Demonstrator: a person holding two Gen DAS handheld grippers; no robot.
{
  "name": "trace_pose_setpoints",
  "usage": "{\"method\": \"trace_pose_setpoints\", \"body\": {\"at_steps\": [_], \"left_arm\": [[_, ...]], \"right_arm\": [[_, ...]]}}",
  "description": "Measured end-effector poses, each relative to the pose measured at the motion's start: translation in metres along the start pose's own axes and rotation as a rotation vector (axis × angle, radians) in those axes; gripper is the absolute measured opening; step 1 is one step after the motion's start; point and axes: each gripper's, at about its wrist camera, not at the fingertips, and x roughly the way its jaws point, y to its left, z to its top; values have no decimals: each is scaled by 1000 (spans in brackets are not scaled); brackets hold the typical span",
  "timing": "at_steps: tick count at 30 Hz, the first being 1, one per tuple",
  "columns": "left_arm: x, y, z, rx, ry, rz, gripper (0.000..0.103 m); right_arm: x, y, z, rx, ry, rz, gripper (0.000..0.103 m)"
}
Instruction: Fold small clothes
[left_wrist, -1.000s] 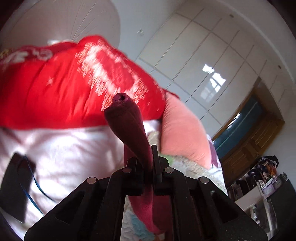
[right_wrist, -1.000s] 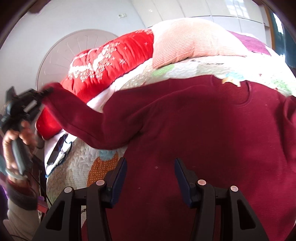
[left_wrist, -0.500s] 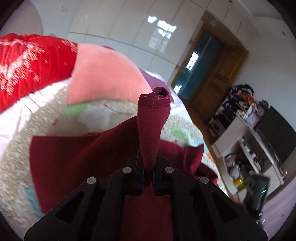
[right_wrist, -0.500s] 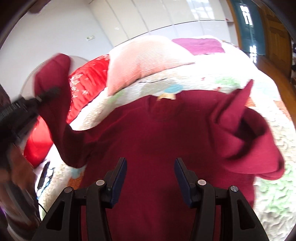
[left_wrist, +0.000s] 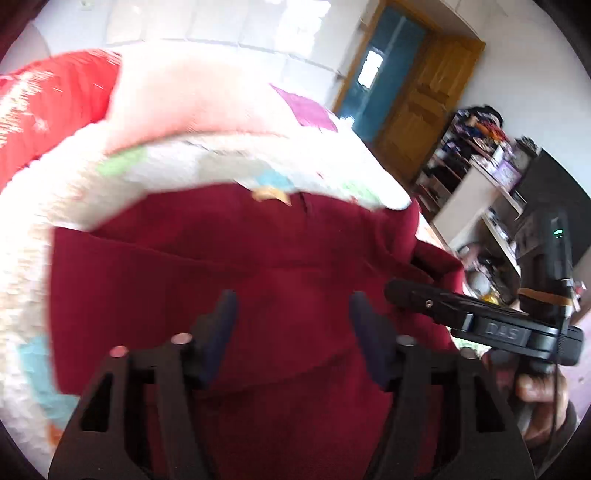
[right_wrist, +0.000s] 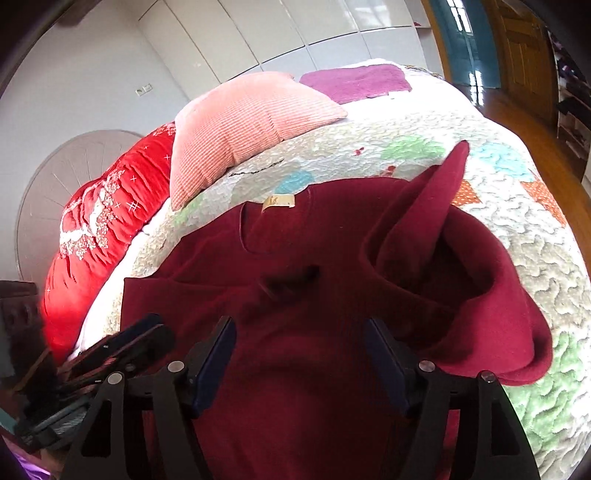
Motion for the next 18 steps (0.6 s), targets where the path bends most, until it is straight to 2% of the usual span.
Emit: {"method": "trace_pose_setpoints", "body": {"at_steps": [3,6,8,12,15,18], "left_arm": [[-24,32,-1,-24,-45,102,69],[-29,68,-5,-95,-33,216,69],[-28,88,-10,-148,-28,237,69],[-22,110,-16,-175,-12,298,69],[-18,117,-20,-191,-4,302,69],[-13,120,-21,-187,8,308,69]], "right_arm": [[26,11,3,-5,64,4,72],[47,15,3,-38,101,-140,73],[50,19,1,-78,77,-160,73],[58,27,3,-209,69,-231,73],[57,24,1,-216,59,-262,73],[54,22,-4,-216,37,-249,73]]}}
